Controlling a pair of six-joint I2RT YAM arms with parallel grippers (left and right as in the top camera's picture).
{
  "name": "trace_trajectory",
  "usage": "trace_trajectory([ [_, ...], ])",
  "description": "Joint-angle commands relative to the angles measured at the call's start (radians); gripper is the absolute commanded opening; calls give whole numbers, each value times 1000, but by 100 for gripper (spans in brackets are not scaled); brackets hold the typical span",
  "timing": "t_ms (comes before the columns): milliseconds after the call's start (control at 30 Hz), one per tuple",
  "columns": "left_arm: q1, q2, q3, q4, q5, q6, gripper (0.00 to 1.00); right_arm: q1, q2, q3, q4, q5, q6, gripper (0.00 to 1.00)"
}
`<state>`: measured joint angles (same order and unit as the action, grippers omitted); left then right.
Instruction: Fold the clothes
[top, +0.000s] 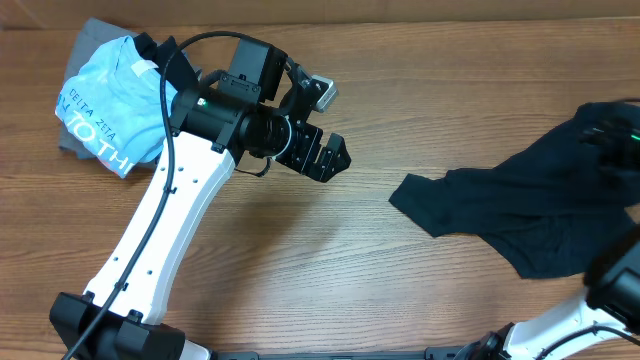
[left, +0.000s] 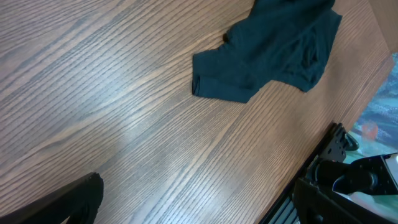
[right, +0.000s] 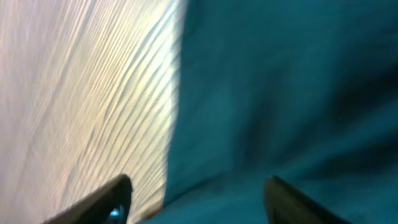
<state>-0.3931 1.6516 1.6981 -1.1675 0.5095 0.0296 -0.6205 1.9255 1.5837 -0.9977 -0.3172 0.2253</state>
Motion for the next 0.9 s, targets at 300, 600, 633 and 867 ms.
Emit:
trace_trajectory([
  [300, -6, 0, 18, -8, 15, 16, 100, 333, 110, -108, -81, 267, 253, 77],
  [600, -6, 0, 18, -4, 15, 16, 100, 425, 113, -189, 319, -190, 455, 4],
  [633, -6, -1, 18, -4, 15, 17, 100, 438, 113, -192, 468, -293, 527, 4],
  [867, -6, 0, 18, 7, 15, 16, 100, 517, 113, -153, 1649, -492, 778, 100],
])
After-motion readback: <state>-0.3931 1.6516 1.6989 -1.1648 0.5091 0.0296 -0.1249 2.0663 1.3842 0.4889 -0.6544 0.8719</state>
